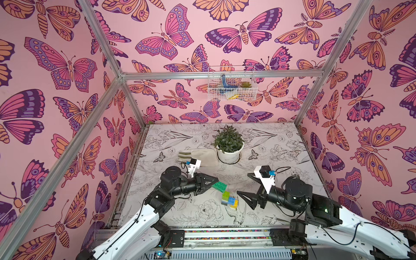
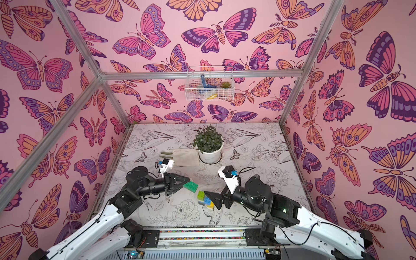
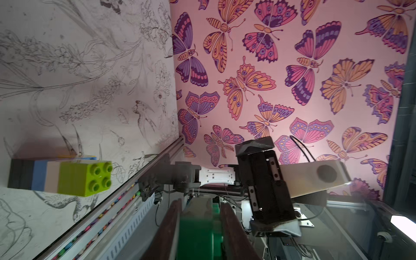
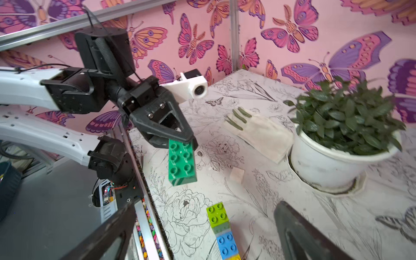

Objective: Assemble a giraffe with lego
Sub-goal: Pick up the lego brick from the center of the board, then assemble the lego brick with the lego brick.

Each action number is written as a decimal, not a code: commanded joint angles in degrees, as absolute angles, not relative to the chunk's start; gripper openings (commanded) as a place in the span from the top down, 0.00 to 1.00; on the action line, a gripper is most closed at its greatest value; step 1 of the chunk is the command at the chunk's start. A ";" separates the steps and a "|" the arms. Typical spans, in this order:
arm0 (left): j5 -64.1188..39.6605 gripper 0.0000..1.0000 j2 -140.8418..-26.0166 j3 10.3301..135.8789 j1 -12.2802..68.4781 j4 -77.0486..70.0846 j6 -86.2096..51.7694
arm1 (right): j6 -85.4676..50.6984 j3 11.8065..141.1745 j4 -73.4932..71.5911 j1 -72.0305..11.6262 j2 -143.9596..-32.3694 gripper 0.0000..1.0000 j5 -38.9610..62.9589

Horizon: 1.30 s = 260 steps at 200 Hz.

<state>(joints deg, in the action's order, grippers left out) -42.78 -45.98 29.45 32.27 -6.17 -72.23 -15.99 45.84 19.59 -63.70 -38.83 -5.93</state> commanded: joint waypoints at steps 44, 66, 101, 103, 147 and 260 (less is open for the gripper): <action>-38.77 1.00 -48.25 19.43 34.14 -22.93 -72.11 | -33.01 47.99 26.19 -62.93 -50.82 0.01 -12.66; -33.85 1.00 -46.93 15.33 35.95 -25.09 -73.42 | -33.22 48.98 27.06 -62.93 -53.57 0.01 -11.78; -27.02 1.00 -45.05 10.44 39.39 -27.88 -74.51 | -34.32 48.92 26.95 -62.93 -55.83 0.01 -10.24; -26.60 1.00 -45.03 10.10 39.49 -28.28 -74.63 | -34.22 49.06 27.15 -62.93 -56.06 0.01 -10.14; -22.70 1.00 -48.00 7.85 40.76 -36.17 -75.90 | -33.85 49.76 28.93 -62.93 -56.78 0.01 -9.32; -29.14 1.00 -50.43 12.08 39.73 -36.12 -73.17 | -35.13 47.90 31.05 -62.93 -55.15 0.00 -8.98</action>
<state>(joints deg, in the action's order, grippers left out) -24.84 -49.98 9.19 40.82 -37.95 -76.36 -33.54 48.27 28.80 -63.13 -56.12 -8.93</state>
